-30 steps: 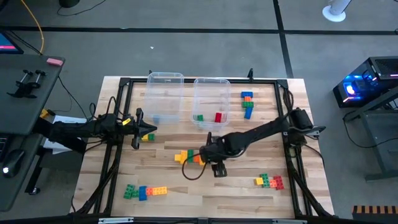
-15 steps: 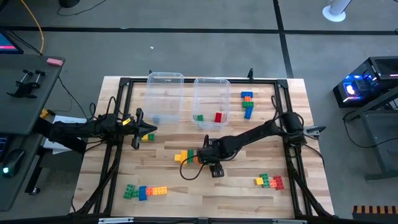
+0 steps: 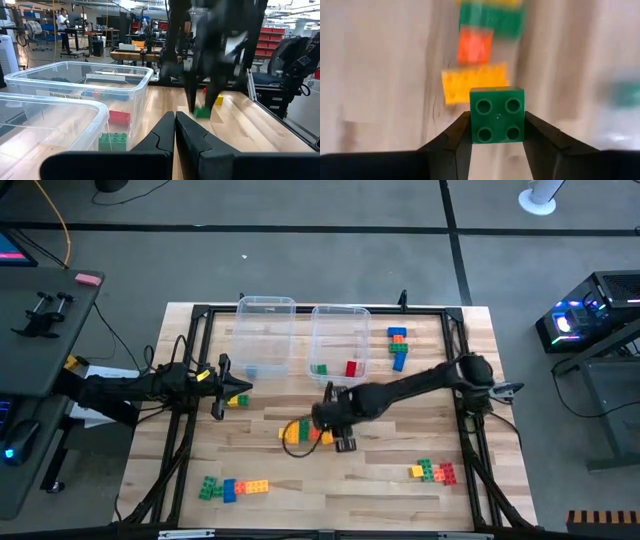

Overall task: Sort blocks by size
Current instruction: Put the green small game piece into the left transparent bin, then put the yellow blocks into the left transparent bin, then adjust the yellow blocks, then put the yellow big game piece into the right transparent bin

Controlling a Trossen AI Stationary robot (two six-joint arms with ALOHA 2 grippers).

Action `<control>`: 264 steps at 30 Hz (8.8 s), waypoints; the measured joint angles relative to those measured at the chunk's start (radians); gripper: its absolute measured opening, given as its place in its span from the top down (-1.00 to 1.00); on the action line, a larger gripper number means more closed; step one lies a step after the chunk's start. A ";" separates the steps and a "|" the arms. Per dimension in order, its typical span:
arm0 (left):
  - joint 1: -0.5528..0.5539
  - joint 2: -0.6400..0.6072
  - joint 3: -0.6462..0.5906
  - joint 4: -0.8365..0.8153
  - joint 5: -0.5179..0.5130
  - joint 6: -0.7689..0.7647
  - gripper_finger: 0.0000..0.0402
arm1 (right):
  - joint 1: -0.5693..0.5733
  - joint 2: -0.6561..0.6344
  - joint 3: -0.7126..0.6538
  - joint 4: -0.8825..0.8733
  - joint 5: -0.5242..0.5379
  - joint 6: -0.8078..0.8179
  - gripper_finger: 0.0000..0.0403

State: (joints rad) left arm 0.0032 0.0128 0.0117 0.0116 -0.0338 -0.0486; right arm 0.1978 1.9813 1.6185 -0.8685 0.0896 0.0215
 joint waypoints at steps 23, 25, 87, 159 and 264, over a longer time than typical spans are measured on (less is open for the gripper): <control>0.000 0.007 0.000 0.000 -0.004 0.001 0.98 | -0.377 0.284 0.612 0.416 0.047 0.186 -0.38; 0.000 0.007 0.000 0.001 -0.004 0.046 0.98 | -0.381 0.275 0.636 0.408 0.022 0.188 -0.55; -0.269 1.369 0.710 -1.108 -0.247 -0.285 -0.18 | -0.253 -0.158 0.686 -0.581 0.191 0.032 -0.72; 0.104 1.109 1.177 -1.086 -0.123 -0.240 0.52 | -0.272 -0.157 0.674 -0.397 0.201 0.110 -0.72; -0.271 1.709 1.016 -0.403 0.138 -0.679 1.00 | -0.265 -0.157 0.674 -0.480 0.200 0.109 -0.72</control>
State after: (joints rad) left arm -0.2682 1.7214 1.0279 -0.3910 0.1041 -0.7276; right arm -0.0673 1.8240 2.2925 -1.3487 0.2899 0.1307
